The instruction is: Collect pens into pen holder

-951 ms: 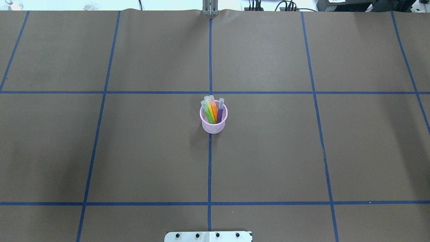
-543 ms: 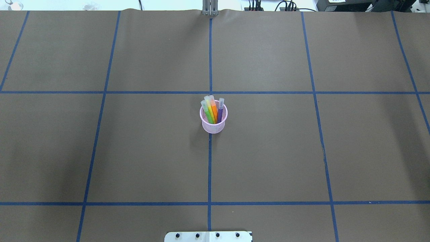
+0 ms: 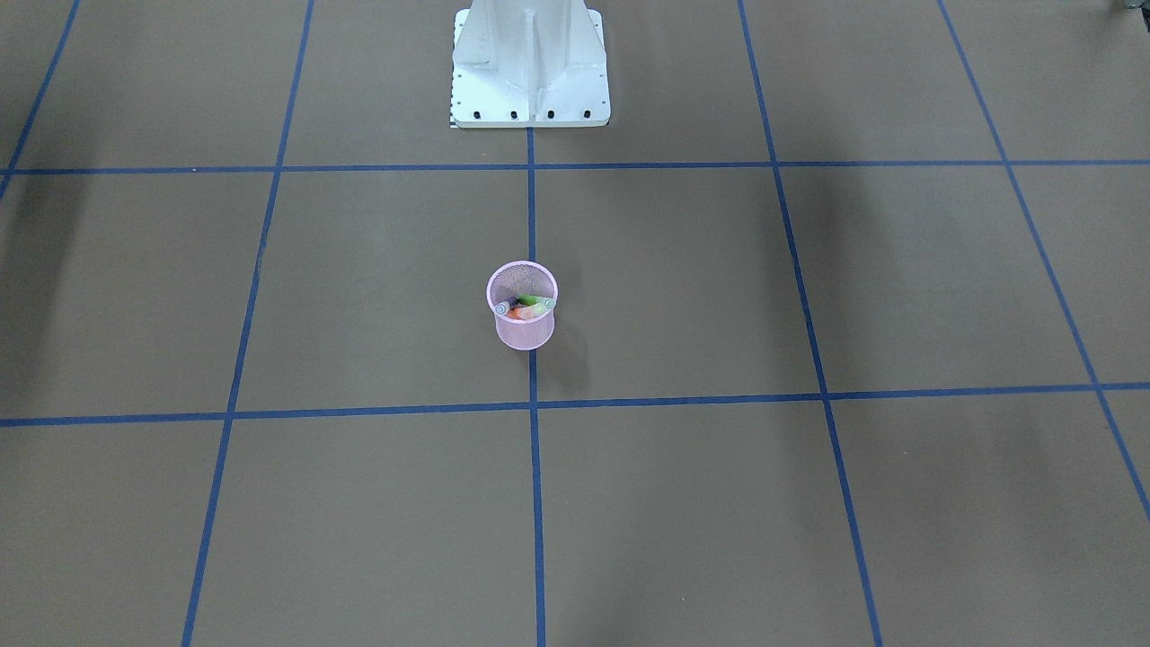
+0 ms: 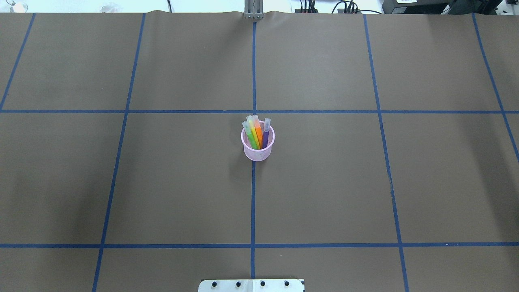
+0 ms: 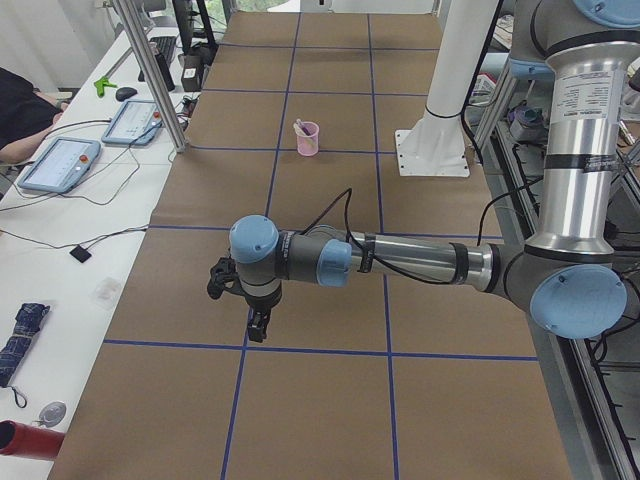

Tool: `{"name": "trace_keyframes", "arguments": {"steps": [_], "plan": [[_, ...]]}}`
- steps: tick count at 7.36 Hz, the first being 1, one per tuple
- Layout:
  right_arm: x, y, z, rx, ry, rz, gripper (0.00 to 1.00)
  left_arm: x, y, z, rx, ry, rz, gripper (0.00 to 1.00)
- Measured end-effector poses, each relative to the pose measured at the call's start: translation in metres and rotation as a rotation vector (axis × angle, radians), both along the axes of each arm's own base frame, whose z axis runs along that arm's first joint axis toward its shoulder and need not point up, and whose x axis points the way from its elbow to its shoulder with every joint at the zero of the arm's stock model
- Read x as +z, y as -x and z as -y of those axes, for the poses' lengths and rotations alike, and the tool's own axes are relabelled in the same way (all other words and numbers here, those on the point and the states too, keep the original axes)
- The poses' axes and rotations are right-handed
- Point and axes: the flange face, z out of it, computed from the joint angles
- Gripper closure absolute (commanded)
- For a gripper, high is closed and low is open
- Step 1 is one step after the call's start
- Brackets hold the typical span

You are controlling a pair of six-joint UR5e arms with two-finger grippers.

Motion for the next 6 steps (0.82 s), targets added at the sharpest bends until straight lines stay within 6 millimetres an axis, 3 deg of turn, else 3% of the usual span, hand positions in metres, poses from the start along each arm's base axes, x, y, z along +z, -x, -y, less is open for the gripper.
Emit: {"name": "trace_keyframes", "arguments": {"steps": [6], "plan": [[-0.0002,0.0001,0.0007,0.0,0.0,0.001,0.0,-0.0016,-0.0005,0.0037,0.001,-0.004,0.0,0.0]]}}
